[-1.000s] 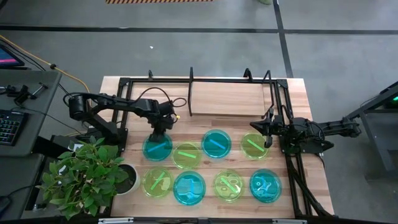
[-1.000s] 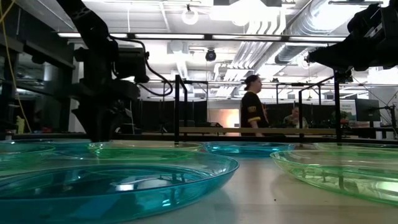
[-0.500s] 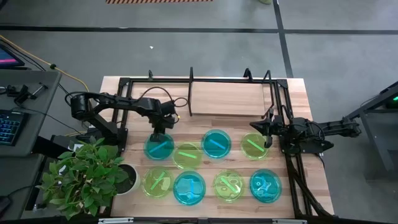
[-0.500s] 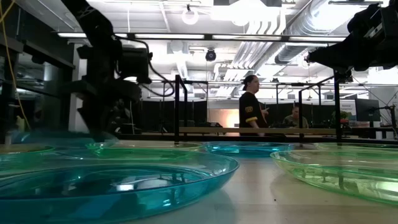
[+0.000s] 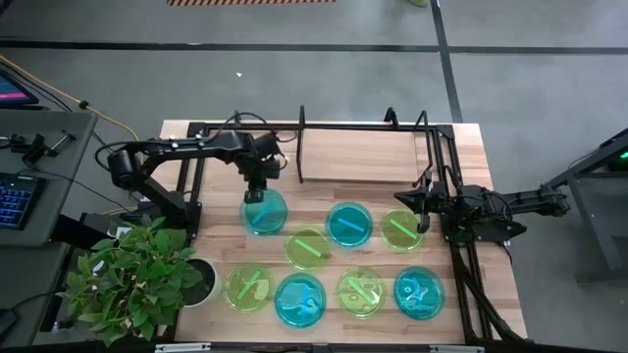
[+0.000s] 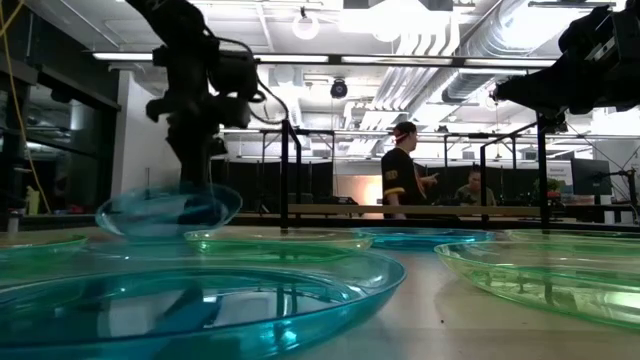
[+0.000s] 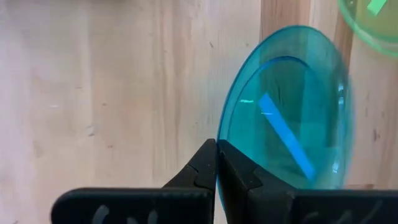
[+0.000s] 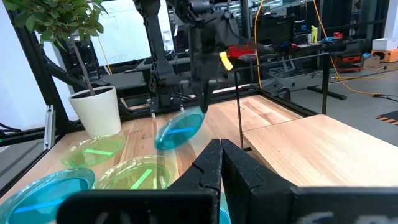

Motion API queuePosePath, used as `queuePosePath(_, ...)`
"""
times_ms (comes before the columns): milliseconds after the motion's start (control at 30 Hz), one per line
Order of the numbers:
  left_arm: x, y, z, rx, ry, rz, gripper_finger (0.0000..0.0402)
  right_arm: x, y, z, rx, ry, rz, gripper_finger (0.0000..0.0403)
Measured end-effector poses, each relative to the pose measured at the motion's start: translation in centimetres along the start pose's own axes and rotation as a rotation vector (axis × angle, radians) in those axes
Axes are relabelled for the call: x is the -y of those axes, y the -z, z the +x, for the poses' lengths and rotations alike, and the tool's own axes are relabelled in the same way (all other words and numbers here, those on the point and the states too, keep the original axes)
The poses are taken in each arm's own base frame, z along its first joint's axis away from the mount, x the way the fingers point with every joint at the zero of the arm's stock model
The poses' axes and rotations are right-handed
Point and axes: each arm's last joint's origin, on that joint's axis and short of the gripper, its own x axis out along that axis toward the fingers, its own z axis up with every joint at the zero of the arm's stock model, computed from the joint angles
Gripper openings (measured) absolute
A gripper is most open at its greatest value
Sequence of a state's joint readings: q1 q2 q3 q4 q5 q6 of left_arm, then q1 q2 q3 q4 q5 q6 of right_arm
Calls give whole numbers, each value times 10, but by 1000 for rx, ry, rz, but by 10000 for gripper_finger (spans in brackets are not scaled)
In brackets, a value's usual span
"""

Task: Place and stack plates onto a shelf
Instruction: Put the top left blue plate on the shelf

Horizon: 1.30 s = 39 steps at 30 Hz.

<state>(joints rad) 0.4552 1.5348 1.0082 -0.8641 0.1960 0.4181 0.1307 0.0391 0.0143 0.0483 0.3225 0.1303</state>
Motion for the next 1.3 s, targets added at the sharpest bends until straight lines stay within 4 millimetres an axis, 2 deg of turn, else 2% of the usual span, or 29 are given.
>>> queuePosePath(167,5,1,-24,63,-23,-97,0,0,0,0,0,0,0,0)
queuePosePath(300,19,4,-45,152,-10,-223,0,0,0,0,0,0,0,0)
queuePosePath(467,51,-3,-69,328,57,-411,0,0,0,0,0,0,0,0)
queuePosePath(633,96,-31,-78,576,72,-530,0,0,0,0,0,0,0,0)
queuePosePath(767,125,-59,-65,791,39,-742,0,0,0,0,0,0,0,0)
queuePosePath(900,143,-88,-47,996,138,-929,0,0,0,0,0,0,0,0)
queuePosePath(1067,146,-110,-17,1104,244,-1172,0,0,0,0,0,0,0,0)
queuePosePath(1300,143,-113,33,1119,197,-1549,0,0,0,0,0,0,0,0)
